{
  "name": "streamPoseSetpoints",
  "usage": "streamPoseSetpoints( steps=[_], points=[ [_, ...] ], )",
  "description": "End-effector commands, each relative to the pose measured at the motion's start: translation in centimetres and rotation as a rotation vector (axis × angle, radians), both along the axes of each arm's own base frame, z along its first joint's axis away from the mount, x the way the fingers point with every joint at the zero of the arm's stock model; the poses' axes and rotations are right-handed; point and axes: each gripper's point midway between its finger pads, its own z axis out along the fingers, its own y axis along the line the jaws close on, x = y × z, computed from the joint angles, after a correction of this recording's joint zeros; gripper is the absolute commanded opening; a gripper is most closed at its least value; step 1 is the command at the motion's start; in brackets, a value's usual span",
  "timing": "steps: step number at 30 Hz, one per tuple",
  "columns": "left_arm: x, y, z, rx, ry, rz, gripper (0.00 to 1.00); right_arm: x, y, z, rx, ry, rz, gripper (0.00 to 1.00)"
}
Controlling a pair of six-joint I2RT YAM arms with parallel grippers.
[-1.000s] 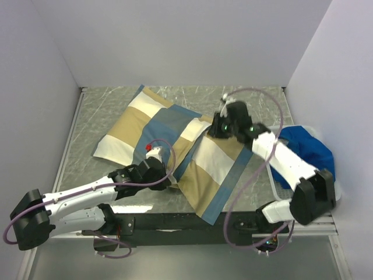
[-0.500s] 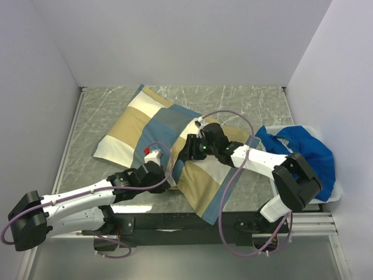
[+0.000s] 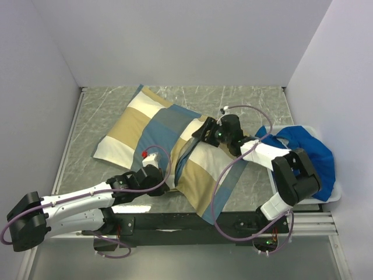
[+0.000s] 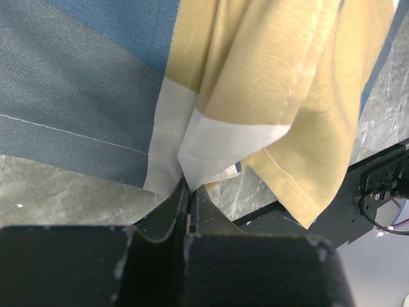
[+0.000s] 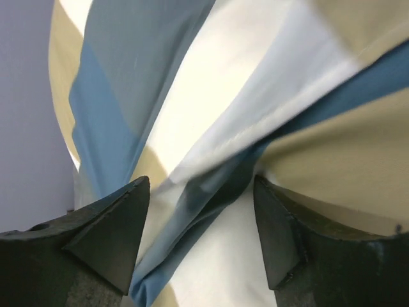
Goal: Put the pillow into the pillowcase
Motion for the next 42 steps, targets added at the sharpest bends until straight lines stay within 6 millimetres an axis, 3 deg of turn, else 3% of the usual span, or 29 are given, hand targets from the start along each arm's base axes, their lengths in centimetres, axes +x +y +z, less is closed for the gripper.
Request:
streamPoseSetpoints(
  steps=[1, 2, 4, 7, 11, 14, 19, 21, 24, 28, 30, 34, 37, 38, 39, 42],
  points=[
    [-2.0, -0.3, -1.1, -0.011, 0.069, -0.044, 0.01, 3.1, -1.5, 0.3, 0.045, -0.014, -0.052, 0.75],
    [-2.0, -0.3, -1.2, -0.011, 0.070, -0.044, 0.01, 3.9, -2.2, 0.3, 0.058, -0.007, -0.066, 0.75],
    [-2.0, -0.5, -0.8, -0.014, 0.062, -0.053, 0.01, 4.6, -1.5, 0.4, 0.085, 0.019, -0.035, 0.75],
    [-1.7, -0.5, -0.1, -0.002, 0.040, -0.057, 0.12, 5.2, -1.3, 0.9, 0.118, 0.027, -0.040, 0.75],
    [-1.3, -0.3, 1.5, 0.008, 0.005, -0.063, 0.40, 5.7, -1.9, 1.8, 0.156, 0.021, -0.087, 0.68],
    [-1.1, -0.2, 3.4, 0.001, -0.027, -0.076, 0.52, 5.9, -2.9, 2.5, 0.183, 0.018, -0.128, 0.56],
    [-0.1, -0.8, 8.5, -0.036, -0.138, -0.107, 0.61, 7.1, -3.8, 3.6, 0.232, 0.018, -0.162, 0.51],
    [0.7, -1.3, 9.7, -0.022, -0.177, -0.120, 0.65, 7.6, -3.3, 3.8, 0.254, 0.026, -0.149, 0.51],
    [1.6, -2.6, 9.6, 0.033, -0.188, -0.155, 0.67, 7.9, -2.7, 3.8, 0.294, 0.044, -0.133, 0.51],
    [3.0, -3.0, 7.4, 0.169, -0.192, -0.142, 0.65, 7.6, -1.9, 4.0, 0.349, 0.058, -0.111, 0.51],
    [3.6, -3.3, 6.5, 0.232, -0.199, -0.129, 0.58, 7.0, -1.4, 4.1, 0.372, 0.061, -0.096, 0.51],
    [4.5, -3.9, 5.9, 0.300, -0.226, -0.114, 0.55, 5.5, -0.4, 4.0, 0.366, 0.063, -0.075, 0.52],
    [5.7, -3.7, 6.1, 0.366, -0.258, -0.073, 0.37, 4.4, -0.1, 3.6, 0.380, 0.071, -0.064, 0.52],
    [5.7, -3.6, 6.1, 0.379, -0.259, -0.075, 0.22, 4.2, 0.0, 3.0, 0.373, 0.086, -0.065, 0.53],
    [5.9, -3.8, 6.5, 0.371, -0.265, -0.070, 0.15, 4.0, 0.1, 2.6, 0.362, 0.091, -0.057, 0.53],
    [5.5, -3.9, 7.6, 0.347, -0.280, -0.064, 0.07, 3.6, 0.0, 1.8, 0.361, 0.102, -0.059, 0.53]
  ],
)
